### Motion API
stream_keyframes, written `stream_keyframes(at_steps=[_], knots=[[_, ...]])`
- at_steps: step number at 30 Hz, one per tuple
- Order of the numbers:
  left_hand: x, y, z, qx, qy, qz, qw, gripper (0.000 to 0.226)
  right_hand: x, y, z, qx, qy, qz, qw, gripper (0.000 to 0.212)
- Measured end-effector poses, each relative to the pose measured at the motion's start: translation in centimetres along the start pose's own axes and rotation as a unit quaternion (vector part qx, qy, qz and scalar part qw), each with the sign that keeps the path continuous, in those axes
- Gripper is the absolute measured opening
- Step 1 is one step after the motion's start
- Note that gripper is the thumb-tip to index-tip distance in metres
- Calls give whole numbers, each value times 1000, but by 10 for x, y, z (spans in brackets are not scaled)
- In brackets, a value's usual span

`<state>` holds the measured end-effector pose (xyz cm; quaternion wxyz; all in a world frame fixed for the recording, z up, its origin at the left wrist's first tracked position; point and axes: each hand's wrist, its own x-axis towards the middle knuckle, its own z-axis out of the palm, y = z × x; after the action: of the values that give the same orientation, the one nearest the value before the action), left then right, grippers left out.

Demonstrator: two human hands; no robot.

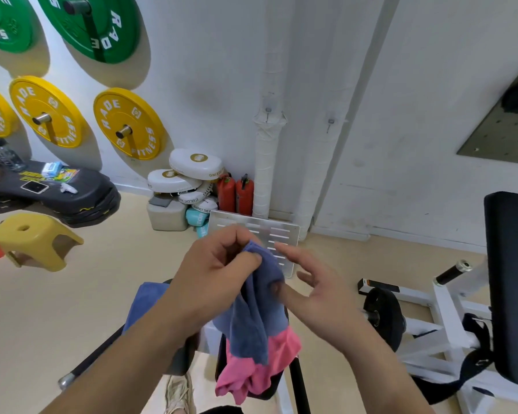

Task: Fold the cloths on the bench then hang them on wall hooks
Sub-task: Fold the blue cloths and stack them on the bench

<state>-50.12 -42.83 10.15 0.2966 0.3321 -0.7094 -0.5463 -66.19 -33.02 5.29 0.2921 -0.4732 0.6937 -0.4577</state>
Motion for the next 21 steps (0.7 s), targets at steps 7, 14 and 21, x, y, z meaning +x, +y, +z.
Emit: stream_keyframes(at_steps=[7,14,21], knots=[[5,24,-26,-14,-54,51,997,19,3,-15,-27,47,-99,-49,993,28],[7,8,-27,12,56,43,997,23,-4,29,-18,4,-140,47,989,12],[7,-21,-30,56,104,21,993,27,-25,83,-32,-170,-111,119,972,10]])
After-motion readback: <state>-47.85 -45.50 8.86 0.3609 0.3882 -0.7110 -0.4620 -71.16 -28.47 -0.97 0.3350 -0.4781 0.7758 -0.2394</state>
